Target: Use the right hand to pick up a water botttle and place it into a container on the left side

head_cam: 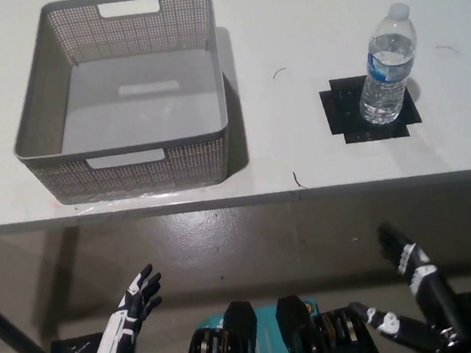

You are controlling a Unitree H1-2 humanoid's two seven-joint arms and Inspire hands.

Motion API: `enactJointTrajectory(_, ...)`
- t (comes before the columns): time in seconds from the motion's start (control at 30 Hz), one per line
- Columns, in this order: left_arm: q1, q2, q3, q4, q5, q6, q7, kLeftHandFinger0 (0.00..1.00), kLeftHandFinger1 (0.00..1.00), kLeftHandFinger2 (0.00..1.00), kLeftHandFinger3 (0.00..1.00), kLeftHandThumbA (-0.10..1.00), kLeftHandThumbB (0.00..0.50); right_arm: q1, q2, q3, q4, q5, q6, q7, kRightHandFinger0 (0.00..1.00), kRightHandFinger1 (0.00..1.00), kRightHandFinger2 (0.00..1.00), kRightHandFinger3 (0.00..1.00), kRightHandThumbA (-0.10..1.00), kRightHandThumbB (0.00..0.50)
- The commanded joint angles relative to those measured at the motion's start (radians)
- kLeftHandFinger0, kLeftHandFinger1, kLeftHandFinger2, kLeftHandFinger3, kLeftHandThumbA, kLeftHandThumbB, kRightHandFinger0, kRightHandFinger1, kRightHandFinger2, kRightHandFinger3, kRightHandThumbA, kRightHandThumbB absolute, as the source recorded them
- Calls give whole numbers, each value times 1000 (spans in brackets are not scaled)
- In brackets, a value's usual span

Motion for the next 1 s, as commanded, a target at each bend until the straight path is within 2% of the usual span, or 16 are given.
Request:
enactJointTrajectory(0.0, 10, 4, -2, -22, 14, -46, -4, 1000, 1000, 1000, 1000, 1000, 233, -61, -8, -44, -58, -18, -57, -39, 1000, 1000, 1000, 1000, 1000, 418)
enactJointTrajectory(0.03, 8, 4, 0, -15, 1, -51, -9, 1000, 1000, 1000, 1000, 1000, 235, -95, -15, -67, -57, -47, -54, -61, 1000, 1000, 1000, 1000, 1000, 384)
enactJointTrajectory(0.13, 2, 4, 5, -16, -11, -44, -12, 1000, 1000, 1000, 1000, 1000, 238, -168, -20, -108, -26, -78, -80, -92, 1000, 1000, 1000, 1000, 1000, 375)
enactJointTrajectory(0.23, 2, 8, 4, -12, -9, -54, -14, 1000, 1000, 1000, 1000, 1000, 199, -237, -23, -143, 4, -16, -50, -90, 1000, 1000, 1000, 1000, 1000, 393)
enactJointTrajectory(0.33, 11, 3, 1, -11, -7, -61, -13, 1000, 1000, 1000, 1000, 1000, 199, -263, -34, -166, 10, -3, -32, -84, 1000, 1000, 1000, 1000, 1000, 371)
enactJointTrajectory(0.37, 12, 3, 2, -14, -5, -56, -10, 1000, 1000, 1000, 1000, 1000, 219, -278, -35, -173, 11, -2, -21, -87, 1000, 1000, 1000, 1000, 1000, 370)
enactJointTrajectory(0.5, 17, -1, 3, -21, -8, -45, -8, 1000, 1000, 1000, 1000, 1000, 224, -311, -45, -187, 26, -16, -1, -88, 1000, 1000, 1000, 1000, 1000, 393)
enactJointTrajectory(0.53, 19, -1, 2, -22, -6, -45, -9, 1000, 1000, 1000, 1000, 1000, 222, -320, -45, -191, 32, -25, 12, -94, 1000, 1000, 1000, 1000, 1000, 419)
enactJointTrajectory(0.63, 31, 1, 1, -24, -9, -54, -12, 1000, 1000, 1000, 1000, 1000, 206, -354, -48, -199, 87, 8, 24, -86, 1000, 1000, 1000, 1000, 1000, 387)
enactJointTrajectory(0.7, 24, 0, 1, -23, -13, -55, -14, 1000, 1000, 1000, 1000, 1000, 205, -387, -50, -212, 127, 67, 37, -68, 1000, 1000, 1000, 1000, 1000, 405)
enactJointTrajectory(0.73, 22, 1, 0, -20, -13, -59, -15, 1000, 1000, 1000, 1000, 1000, 206, -412, -55, -220, 161, 82, 48, -63, 1000, 1000, 1000, 1000, 1000, 429)
enactJointTrajectory(0.77, 23, 0, 0, -19, -12, -60, -14, 1000, 1000, 1000, 1000, 1000, 204, -426, -58, -223, 184, 94, 48, -56, 1000, 1000, 1000, 1000, 1000, 429)
enactJointTrajectory(0.83, 26, 1, 0, -19, -10, -62, -13, 1000, 1000, 1000, 1000, 1000, 190, -469, -70, -231, 247, 128, 71, -34, 1000, 1000, 1000, 1000, 1000, 404)
enactJointTrajectory(0.87, 24, 0, 1, -17, -11, -64, -12, 1000, 1000, 1000, 1000, 1000, 193, -491, -75, -235, 274, 154, 81, -18, 1000, 1000, 1000, 1000, 1000, 371)
enactJointTrajectory(0.93, 23, 0, 2, -18, -13, -64, -13, 1000, 1000, 1000, 1000, 1000, 202, -522, -81, -238, 309, 174, 94, -8, 1000, 1000, 1000, 1000, 1000, 345)
enactJointTrajectory(0.97, 21, -1, 3, -17, -23, -62, -17, 1000, 1000, 1000, 1000, 1000, 207, -543, -85, -237, 334, 169, 91, -8, 1000, 1000, 1000, 1000, 1000, 351)
